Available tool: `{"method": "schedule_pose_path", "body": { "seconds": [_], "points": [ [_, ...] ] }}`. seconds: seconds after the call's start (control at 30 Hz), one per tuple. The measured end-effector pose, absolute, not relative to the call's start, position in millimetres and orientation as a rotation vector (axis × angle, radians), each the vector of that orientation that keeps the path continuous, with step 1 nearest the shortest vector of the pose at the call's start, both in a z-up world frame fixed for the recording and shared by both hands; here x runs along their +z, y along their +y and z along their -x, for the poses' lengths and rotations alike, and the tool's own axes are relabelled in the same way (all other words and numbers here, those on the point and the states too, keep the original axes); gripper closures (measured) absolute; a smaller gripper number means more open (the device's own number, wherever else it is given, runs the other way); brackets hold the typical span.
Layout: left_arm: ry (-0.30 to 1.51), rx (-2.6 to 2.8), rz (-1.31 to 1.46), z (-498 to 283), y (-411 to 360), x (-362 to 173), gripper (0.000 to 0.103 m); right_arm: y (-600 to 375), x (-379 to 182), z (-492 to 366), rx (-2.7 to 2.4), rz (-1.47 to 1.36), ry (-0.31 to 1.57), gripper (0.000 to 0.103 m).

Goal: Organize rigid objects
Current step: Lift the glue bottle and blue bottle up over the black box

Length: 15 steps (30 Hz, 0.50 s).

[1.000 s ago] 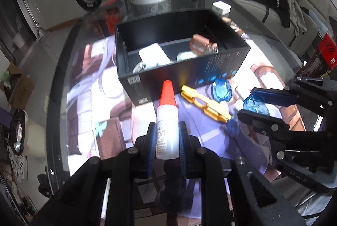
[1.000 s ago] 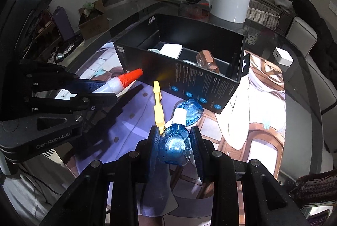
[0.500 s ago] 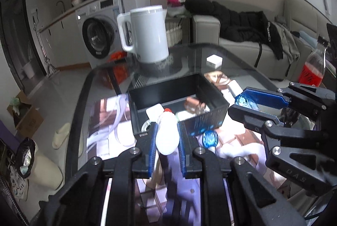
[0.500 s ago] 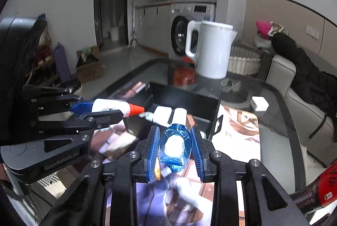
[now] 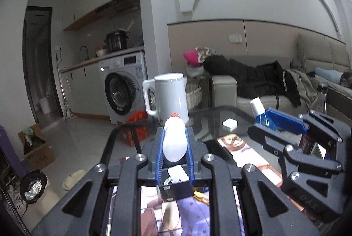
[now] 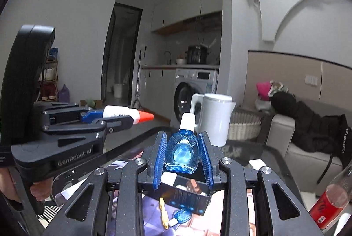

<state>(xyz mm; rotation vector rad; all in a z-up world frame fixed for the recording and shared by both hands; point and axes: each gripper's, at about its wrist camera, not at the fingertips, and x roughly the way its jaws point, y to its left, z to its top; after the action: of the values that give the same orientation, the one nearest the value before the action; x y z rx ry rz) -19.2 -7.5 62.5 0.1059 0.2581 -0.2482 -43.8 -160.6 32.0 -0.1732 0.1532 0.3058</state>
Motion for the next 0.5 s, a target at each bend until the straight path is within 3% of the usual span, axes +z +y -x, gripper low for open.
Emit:
{"method": "schedule_pose_path", "body": {
  "seconds": [0.5],
  "points": [
    [0.21,-0.232,-0.05,-2.9,-2.1,77.4,0.087,-156.6,52.8,43.6,0.315,0.15,0.084,0.073]
  ]
}}
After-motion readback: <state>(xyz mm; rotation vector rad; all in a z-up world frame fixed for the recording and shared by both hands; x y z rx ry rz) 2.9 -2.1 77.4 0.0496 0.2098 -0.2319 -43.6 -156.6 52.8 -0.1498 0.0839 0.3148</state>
